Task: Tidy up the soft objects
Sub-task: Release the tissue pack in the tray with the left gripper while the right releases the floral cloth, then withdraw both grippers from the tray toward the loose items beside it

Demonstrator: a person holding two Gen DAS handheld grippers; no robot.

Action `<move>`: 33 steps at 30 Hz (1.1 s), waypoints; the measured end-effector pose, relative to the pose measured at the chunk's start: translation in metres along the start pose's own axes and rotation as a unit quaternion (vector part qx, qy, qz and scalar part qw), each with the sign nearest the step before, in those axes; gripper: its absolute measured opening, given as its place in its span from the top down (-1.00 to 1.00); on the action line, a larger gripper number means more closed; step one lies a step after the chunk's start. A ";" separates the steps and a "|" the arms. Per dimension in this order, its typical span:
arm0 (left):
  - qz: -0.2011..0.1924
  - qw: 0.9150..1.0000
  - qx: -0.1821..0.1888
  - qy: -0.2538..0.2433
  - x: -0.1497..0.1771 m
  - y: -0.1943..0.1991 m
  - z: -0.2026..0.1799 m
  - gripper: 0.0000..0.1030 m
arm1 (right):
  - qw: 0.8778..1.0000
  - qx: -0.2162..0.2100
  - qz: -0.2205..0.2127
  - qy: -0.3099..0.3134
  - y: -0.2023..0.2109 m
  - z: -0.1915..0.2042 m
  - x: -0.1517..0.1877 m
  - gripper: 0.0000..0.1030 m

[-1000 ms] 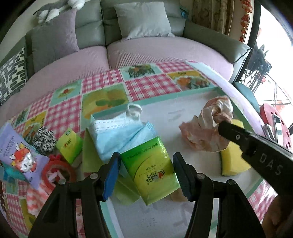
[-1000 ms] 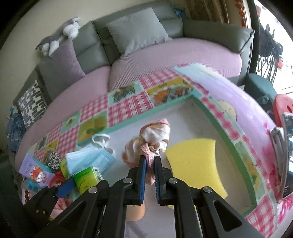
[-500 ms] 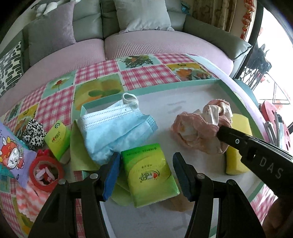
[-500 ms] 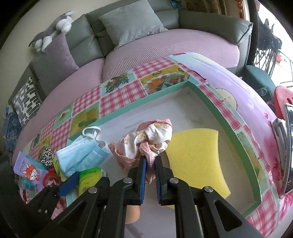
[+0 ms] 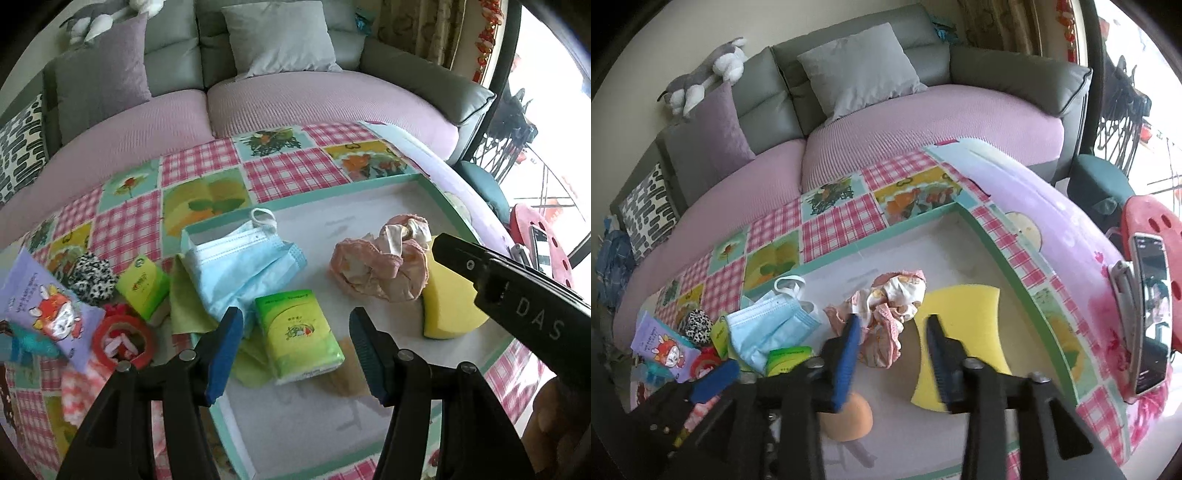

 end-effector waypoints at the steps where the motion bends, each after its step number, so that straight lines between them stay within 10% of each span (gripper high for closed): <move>1: 0.000 1.000 -0.001 0.003 0.000 0.002 0.002 -0.19 | 1.000 0.004 -0.002 0.003 0.002 0.000 0.000 -0.08; 13: -0.009 0.995 -0.059 0.081 0.007 0.020 0.063 -0.22 | 0.999 0.030 0.013 0.009 0.001 -0.009 0.005 -0.22; 16: -0.014 0.992 -0.077 0.099 0.010 0.024 0.080 -0.64 | 0.999 0.032 0.017 0.014 -0.001 -0.007 0.007 -0.23; 22: -0.027 0.986 -0.096 0.136 0.016 0.034 0.108 -0.64 | 0.998 0.041 0.027 0.028 -0.002 -0.003 0.012 -0.25; 28: -0.035 0.977 -0.132 0.161 0.029 0.048 0.140 -0.91 | 0.998 0.037 0.026 0.054 0.001 0.012 0.015 -0.89; 33: -0.047 0.971 -0.139 0.189 0.036 0.062 0.164 -0.91 | 0.995 0.046 0.032 0.079 -0.003 0.024 0.021 -1.00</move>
Point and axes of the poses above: each gripper's, at about its wrist camera, not at the fingertips, and y roughly against the way its jaws point, z to its left, x to its underside, the point moved 9 cm from there along -y, roughly the way its jaws point, and after that the axes turned 2 degrees about x, right-handed, at the moved point
